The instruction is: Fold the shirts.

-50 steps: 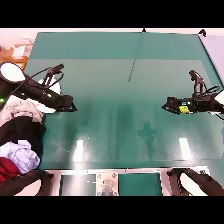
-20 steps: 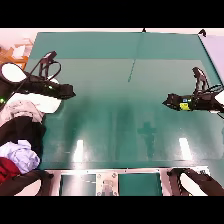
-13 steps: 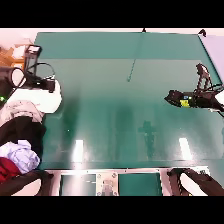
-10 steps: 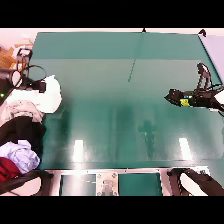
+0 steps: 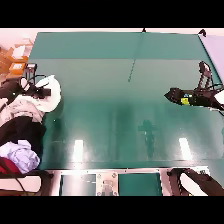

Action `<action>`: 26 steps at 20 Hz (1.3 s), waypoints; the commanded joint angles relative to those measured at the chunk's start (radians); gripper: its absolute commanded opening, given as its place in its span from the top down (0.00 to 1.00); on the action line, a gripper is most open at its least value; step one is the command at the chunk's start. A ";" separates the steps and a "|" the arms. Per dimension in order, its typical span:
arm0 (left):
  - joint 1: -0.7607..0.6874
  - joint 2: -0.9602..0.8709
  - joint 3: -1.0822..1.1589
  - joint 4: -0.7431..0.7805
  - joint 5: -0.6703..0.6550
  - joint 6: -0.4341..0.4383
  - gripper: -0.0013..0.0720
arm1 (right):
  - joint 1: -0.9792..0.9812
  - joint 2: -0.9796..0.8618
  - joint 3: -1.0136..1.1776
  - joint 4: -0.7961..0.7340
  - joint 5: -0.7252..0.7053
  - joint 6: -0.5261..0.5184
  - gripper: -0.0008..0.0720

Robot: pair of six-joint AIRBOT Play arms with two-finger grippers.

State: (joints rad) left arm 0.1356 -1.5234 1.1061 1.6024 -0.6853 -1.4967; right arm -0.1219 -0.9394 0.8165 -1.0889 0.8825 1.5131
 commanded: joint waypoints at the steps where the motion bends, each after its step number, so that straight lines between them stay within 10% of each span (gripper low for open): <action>1: 0.002 -0.019 0.059 -0.020 -0.123 0.039 0.95 | 0.000 -0.001 0.000 0.000 -0.003 0.000 0.77; 11: -0.428 0.100 0.710 -0.441 -0.433 0.035 0.95 | -0.001 -0.001 0.100 0.015 0.116 0.013 0.82; 20: -0.881 -0.027 0.520 -0.490 -0.451 -0.025 0.95 | -0.137 -0.001 0.116 0.034 0.276 0.023 0.82; 21: -0.895 -0.051 0.494 -0.492 -0.430 -0.024 0.91 | -0.152 -0.001 0.116 0.034 0.284 0.023 0.80; 23: -0.883 -0.074 0.493 -0.484 -0.427 -0.045 0.06 | -0.174 -0.001 0.116 0.034 0.286 0.021 0.53; 26: -0.757 -0.062 0.591 -0.457 -0.526 -0.052 0.05 | -0.207 -0.034 0.116 0.035 0.286 0.019 0.44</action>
State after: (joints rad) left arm -0.6811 -1.5776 1.6547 1.1236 -1.1522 -1.5352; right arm -0.2958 -0.9512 0.9321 -1.0557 1.1538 1.5345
